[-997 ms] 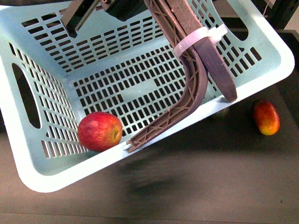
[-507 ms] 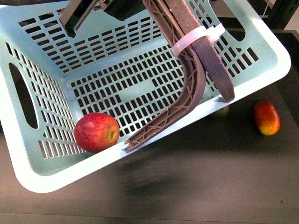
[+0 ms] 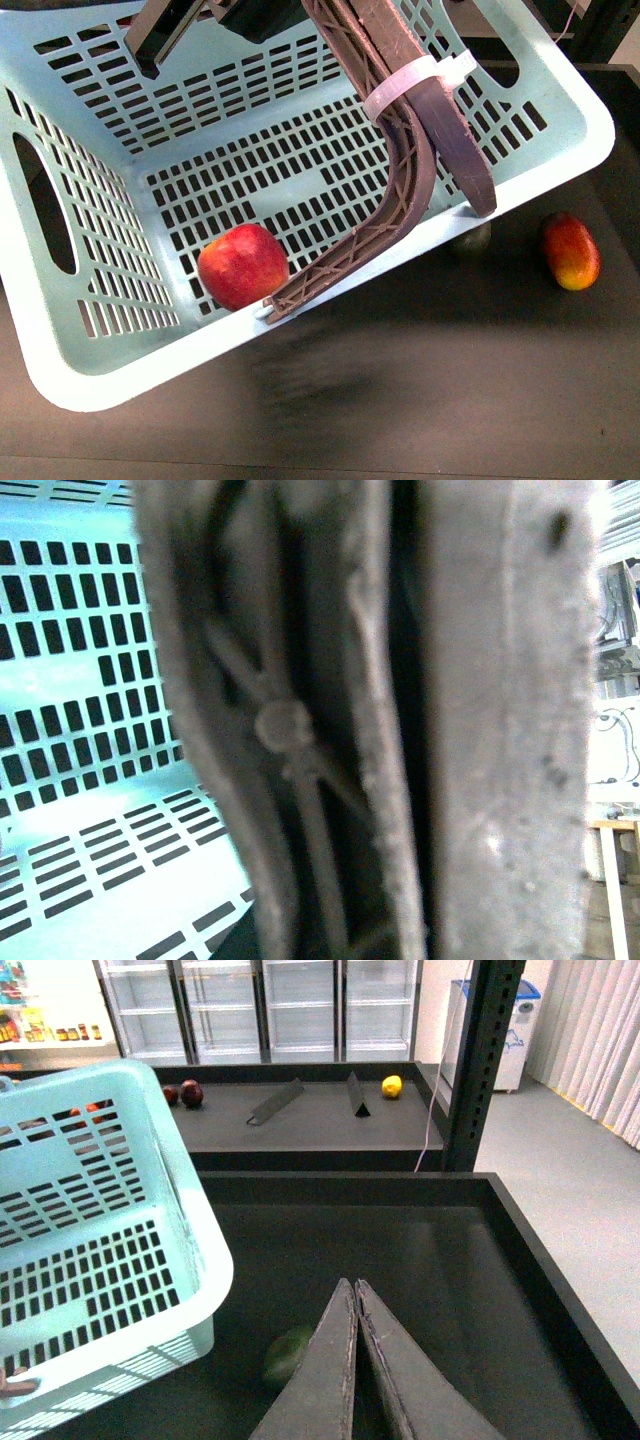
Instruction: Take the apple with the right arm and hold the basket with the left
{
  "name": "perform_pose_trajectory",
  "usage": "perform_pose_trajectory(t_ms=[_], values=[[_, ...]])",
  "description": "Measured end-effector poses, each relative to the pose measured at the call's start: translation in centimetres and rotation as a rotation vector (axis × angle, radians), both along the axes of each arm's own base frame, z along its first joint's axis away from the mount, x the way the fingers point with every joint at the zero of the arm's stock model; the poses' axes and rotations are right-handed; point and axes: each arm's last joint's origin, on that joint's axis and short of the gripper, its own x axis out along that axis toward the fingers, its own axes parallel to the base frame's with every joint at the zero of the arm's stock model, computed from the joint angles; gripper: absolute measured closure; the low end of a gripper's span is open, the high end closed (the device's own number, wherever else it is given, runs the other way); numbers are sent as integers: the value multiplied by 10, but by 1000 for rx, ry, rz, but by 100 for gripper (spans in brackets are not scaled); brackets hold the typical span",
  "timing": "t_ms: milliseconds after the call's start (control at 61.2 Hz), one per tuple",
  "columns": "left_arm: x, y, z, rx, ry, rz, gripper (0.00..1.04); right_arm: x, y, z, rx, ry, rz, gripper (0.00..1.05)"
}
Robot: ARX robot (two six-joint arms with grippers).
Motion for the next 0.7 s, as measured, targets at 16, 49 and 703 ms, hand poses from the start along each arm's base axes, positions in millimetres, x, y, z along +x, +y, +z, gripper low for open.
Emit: perform_pose_trajectory(t_ms=[16,49,703], values=[[0,0,0,0,0,0,91,0,0,0,0,0,0,103],[0,0,0,-2,1,0,91,-1,0,0,0,-1,0,103],[0,0,0,-1,1,-1,91,-21,0,-5,0,29,-2,103]])
